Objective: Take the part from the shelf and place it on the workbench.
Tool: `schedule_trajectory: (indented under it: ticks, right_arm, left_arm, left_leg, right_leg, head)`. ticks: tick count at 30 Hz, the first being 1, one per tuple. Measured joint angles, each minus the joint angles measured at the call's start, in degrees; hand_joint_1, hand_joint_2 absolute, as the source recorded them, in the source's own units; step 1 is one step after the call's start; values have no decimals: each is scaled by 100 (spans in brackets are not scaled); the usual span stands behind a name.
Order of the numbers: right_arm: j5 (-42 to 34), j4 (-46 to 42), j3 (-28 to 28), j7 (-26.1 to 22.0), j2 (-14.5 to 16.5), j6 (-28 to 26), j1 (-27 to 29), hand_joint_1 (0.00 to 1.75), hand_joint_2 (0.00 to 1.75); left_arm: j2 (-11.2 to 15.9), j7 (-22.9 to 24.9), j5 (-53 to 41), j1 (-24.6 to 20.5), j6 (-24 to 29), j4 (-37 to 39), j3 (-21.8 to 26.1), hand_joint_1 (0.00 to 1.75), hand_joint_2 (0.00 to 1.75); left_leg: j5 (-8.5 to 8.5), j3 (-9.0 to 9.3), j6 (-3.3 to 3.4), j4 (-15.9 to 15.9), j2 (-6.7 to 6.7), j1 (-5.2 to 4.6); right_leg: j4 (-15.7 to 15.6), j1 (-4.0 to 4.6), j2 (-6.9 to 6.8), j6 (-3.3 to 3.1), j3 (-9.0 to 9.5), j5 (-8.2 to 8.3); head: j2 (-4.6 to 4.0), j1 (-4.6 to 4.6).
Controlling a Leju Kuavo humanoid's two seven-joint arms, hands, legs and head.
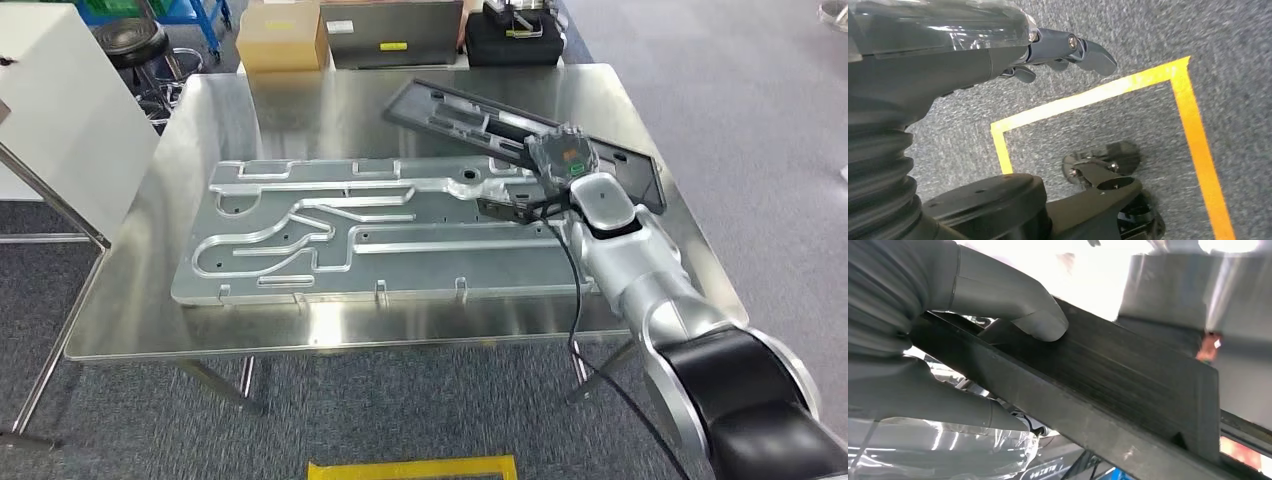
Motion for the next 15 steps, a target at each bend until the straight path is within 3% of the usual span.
schedule_trajectory:
  ticks: [2,4,5,6,8,9,13,15]
  right_arm:
    - [7,142,51,13,3,-4,28,175,175]
    - [9,248,90,15,8,-6,81,87,87]
    - [10,292,102,14,9,-5,105,44,44]
    - [8,332,110,13,9,-4,120,0,0]
    - [-11,388,118,2,8,-2,113,0,0]
    - [-26,411,120,-7,7,-2,102,0,0]
    - [-73,500,120,-41,7,-5,101,0,0]
    - [-98,532,120,-66,9,-5,82,0,0]
  left_arm:
    - [3,-13,2,10,34,0,-1,0,175]
    - [8,-14,4,26,41,0,-1,0,175]
    - [13,-14,4,30,46,0,-1,0,175]
    - [20,-14,4,33,57,0,-1,0,175]
    - [31,-5,-3,35,100,1,-2,0,175]
    - [34,4,-9,33,123,1,-4,0,175]
    - [46,24,59,30,110,1,-5,0,0]
    - [48,54,95,14,68,0,-1,0,0]
  left_leg:
    - [-307,-388,-54,755,22,40]
    - [-375,-689,-101,1242,39,83]
    - [-236,-680,-123,1156,48,101]
    - [-8,-557,-141,842,56,118]
    - [353,-200,-157,52,61,136]
    - [419,-79,-134,-195,60,135]
    - [385,-12,35,-326,53,105]
    - [399,7,102,-353,54,118]
  right_leg:
    - [-8,-1,0,-21,21,-15]
    - [-4,-9,8,-10,44,-41]
    - [2,-20,14,10,64,-61]
    - [17,-36,19,36,91,-90]
    - [73,-50,28,107,124,-163]
    - [97,-45,34,145,124,-188]
    - [110,-50,36,270,124,-227]
    - [382,-57,24,304,9,-403]
  head:
    - [0,0]
    - [0,0]
    - [0,0]
    - [0,0]
    - [0,0]
    - [0,0]
    - [0,2]
    - [0,2]
